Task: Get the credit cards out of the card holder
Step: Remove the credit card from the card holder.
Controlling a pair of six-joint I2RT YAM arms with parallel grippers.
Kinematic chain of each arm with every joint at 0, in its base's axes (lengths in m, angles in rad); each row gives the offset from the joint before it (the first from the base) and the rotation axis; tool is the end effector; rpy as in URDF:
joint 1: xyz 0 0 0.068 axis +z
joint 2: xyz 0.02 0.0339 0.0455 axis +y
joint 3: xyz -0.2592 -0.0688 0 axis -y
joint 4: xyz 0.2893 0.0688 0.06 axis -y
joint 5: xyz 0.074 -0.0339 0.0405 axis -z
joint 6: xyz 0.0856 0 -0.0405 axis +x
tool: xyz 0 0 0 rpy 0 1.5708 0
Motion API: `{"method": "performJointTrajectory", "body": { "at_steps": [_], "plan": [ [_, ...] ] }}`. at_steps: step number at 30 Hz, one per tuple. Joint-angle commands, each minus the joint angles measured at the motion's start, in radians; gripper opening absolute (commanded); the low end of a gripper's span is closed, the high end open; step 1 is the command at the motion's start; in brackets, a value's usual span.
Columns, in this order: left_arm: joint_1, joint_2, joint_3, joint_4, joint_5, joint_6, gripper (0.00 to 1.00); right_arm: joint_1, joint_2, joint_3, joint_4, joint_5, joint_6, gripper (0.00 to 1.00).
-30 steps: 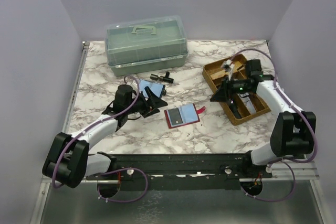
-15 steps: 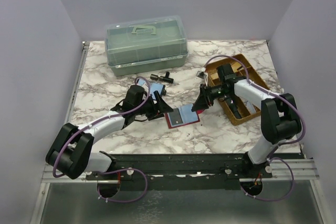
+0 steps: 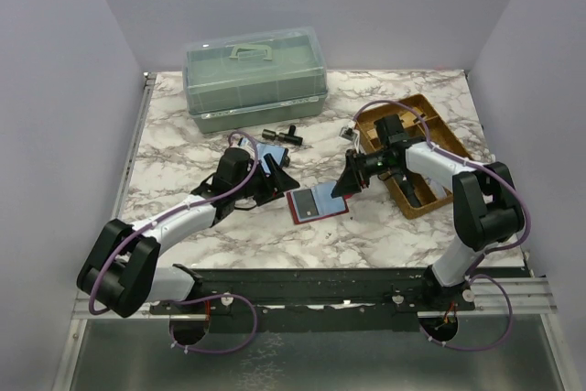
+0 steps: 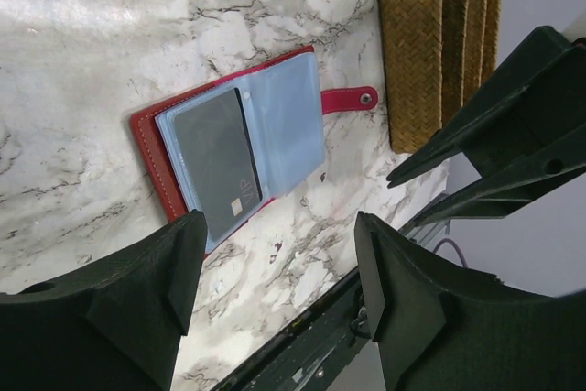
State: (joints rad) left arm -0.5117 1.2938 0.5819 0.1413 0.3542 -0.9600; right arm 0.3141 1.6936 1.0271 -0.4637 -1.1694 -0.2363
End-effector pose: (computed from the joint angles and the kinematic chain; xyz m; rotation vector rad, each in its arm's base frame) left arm 0.2795 -0.1910 0.1359 -0.2991 2.3489 -1.1770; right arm 0.3200 0.1868 0.1419 -0.9628 2.1424 1.5569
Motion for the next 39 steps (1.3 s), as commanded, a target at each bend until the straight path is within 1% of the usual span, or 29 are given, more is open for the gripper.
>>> {"method": "performJointTrajectory", "body": {
  "at_steps": [1, 5, 11, 18, 22, 28, 31, 34, 36, 39],
  "plan": [
    [-0.001, -0.046, -0.032, 0.046, -0.040, -0.051, 0.71, 0.009, 0.032, 0.022, 0.025, -0.008, 0.021, 0.39],
    [-0.001, -0.058, -0.051, 0.066, -0.050, -0.067, 0.71, 0.009, 0.034, 0.013, 0.037, 0.002, 0.022, 0.39],
    [-0.001, -0.030, -0.060, 0.122, -0.036, -0.099, 0.71, 0.011, 0.046, 0.021, 0.046, 0.007, 0.048, 0.38],
    [-0.001, 0.069, -0.039, 0.205, 0.009, -0.113, 0.70, 0.010, 0.060, 0.022, 0.079, 0.074, 0.114, 0.37],
    [-0.001, 0.112, -0.019, 0.221, 0.017, -0.114, 0.70, 0.011, 0.073, 0.026, 0.096, 0.105, 0.156, 0.36],
    [-0.001, 0.170, -0.001, 0.221, 0.028, -0.114, 0.67, 0.026, 0.118, 0.058, 0.092, 0.131, 0.192, 0.28],
    [-0.001, 0.190, 0.002, 0.221, 0.033, -0.112, 0.66, 0.052, 0.145, 0.082, 0.073, 0.143, 0.194, 0.27],
    [-0.002, 0.200, 0.004, 0.220, 0.046, -0.112, 0.63, 0.068, 0.164, 0.096, 0.070, 0.164, 0.209, 0.21],
    [-0.003, 0.208, 0.004, 0.220, 0.058, -0.111, 0.60, 0.072, 0.182, 0.102, 0.068, 0.175, 0.223, 0.18],
    [-0.005, 0.211, -0.007, 0.219, 0.065, -0.116, 0.58, 0.079, 0.209, 0.113, 0.068, 0.184, 0.233, 0.15]
  ]
}}
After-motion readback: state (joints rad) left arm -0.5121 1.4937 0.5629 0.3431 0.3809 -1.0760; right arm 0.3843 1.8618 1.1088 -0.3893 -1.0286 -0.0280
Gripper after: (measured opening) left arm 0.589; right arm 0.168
